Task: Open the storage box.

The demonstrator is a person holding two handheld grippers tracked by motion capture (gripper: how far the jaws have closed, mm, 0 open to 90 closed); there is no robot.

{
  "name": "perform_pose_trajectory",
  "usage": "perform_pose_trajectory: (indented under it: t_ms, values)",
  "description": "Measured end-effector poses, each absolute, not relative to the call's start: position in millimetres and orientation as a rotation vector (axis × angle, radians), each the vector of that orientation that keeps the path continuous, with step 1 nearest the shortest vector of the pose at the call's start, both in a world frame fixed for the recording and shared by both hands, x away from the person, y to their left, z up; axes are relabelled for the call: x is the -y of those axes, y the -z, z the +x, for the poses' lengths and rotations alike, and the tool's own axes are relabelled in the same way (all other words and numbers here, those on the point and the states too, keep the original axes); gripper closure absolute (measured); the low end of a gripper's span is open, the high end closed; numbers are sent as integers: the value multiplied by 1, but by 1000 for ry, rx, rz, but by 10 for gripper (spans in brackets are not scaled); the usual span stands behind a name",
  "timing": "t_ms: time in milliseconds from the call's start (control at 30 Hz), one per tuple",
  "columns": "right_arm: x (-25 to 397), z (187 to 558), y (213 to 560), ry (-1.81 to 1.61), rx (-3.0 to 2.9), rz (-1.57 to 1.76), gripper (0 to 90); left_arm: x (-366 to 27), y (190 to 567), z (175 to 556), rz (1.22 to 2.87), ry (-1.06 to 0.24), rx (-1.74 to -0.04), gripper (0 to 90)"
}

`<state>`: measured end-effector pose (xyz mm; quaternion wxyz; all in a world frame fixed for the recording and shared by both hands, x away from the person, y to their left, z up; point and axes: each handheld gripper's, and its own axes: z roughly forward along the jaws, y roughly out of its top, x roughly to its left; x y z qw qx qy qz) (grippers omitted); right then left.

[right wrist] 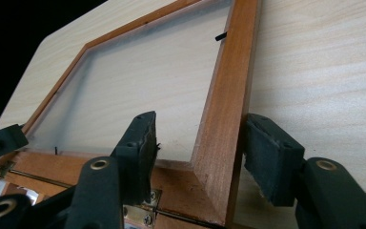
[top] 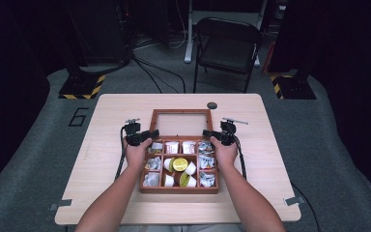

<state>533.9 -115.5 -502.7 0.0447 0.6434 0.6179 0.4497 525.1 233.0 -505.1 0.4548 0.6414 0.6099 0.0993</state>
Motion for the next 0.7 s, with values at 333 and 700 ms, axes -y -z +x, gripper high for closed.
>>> perform_pose_trajectory:
  t_ms: [333, 700]
  values:
    - [115, 533, 502, -1365, -1887, 1966, 453, -235, 506, 525, 1559, -228, -1521, 476]
    - [116, 533, 501, -1369, -1874, 1984, 445, -238, 504, 525, 1549, -229, -1511, 462]
